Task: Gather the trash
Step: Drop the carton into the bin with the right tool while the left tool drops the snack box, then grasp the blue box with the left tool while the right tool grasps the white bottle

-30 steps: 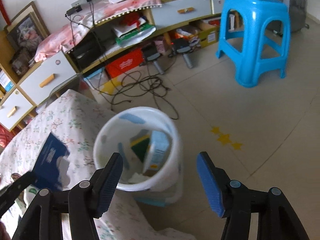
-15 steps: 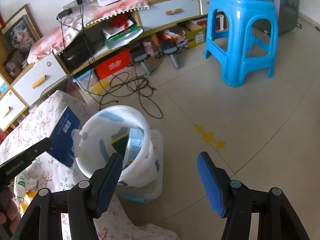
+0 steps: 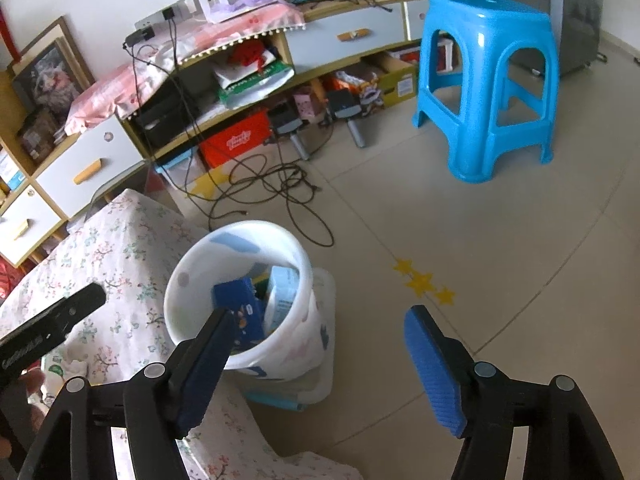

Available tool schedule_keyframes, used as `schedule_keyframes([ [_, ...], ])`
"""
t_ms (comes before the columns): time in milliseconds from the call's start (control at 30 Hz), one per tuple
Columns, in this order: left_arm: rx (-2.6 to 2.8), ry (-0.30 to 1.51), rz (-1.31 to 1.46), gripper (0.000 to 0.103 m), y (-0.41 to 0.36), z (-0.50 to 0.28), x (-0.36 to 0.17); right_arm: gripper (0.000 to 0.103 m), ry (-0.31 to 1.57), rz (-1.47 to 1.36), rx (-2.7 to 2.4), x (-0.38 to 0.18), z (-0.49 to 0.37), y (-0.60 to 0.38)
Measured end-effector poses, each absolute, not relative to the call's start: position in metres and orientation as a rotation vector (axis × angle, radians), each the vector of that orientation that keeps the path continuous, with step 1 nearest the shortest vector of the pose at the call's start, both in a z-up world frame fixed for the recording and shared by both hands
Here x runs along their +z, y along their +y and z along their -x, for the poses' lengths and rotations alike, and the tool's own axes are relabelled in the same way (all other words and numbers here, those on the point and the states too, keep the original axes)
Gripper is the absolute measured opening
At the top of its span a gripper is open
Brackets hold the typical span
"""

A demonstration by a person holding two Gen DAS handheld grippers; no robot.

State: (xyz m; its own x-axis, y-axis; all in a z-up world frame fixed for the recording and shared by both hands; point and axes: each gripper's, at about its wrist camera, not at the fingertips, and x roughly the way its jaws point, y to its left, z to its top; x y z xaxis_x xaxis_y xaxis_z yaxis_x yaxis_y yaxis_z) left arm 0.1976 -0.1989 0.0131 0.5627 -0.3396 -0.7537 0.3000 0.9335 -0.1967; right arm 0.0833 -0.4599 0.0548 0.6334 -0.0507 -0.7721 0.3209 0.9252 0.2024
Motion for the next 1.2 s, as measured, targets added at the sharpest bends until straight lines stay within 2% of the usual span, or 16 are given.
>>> schedule_keyframes([
  [233,-0.309,0.872,0.022,0.094,-0.147,-0.17,0.021,0.08,0.855,-0.306,-0.193,0.06,-0.087,-0.439],
  [800,-0.056,0.91,0.03,0.095,-0.007,-0.144,0.018,0.085,0.89,-0.186,-0.083,0.055,-0.104,-0.356],
  [1200,0.061,1.042,0.165,0.095,0.08,-0.155,-0.009,0.085,0.956,-0.062,0.018,0.033,-0.126,-0.278],
])
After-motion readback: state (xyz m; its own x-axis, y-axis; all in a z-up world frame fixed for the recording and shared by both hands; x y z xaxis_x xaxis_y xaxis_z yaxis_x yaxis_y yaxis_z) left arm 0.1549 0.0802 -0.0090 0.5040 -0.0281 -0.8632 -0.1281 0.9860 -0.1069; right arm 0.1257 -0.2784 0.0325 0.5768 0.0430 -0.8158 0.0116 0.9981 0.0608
